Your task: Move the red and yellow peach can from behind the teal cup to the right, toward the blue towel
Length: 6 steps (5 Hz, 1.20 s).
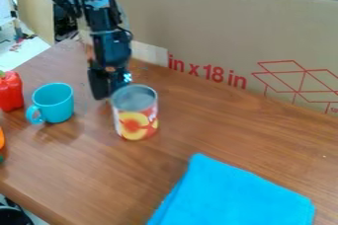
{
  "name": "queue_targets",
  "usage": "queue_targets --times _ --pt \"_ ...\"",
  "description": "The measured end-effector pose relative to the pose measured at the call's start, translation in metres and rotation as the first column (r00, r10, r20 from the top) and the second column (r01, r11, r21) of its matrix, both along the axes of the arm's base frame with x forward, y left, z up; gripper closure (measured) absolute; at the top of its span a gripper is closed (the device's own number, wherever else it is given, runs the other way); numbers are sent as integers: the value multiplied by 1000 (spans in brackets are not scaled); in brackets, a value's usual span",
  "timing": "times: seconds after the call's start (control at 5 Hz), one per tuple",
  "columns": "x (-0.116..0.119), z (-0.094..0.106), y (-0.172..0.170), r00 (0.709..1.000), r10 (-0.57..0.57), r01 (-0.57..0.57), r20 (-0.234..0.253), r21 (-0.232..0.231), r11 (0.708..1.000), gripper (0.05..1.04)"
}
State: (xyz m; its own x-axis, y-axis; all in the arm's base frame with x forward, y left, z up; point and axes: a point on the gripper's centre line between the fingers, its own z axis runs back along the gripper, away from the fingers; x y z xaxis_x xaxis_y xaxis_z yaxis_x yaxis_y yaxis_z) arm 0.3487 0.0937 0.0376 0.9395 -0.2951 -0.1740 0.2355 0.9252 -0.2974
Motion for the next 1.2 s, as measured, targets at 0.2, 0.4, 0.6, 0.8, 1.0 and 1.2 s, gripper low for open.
queue_targets --times 0.2,0.4,0.6,0.8,1.0,1.2 --pt "-12 -1 -16 998 53 -53 16 -23 998 83" --pt "-12 17 -12 993 99 -100 57 17 995 83" --pt "-10 38 -6 990 107 -113 89 65 992 83" --pt "-6 74 7 980 100 -123 173 130 984 83" --pt "-19 116 29 969 94 -136 229 176 975 83" --pt "-38 139 42 967 92 -136 236 177 975 83"
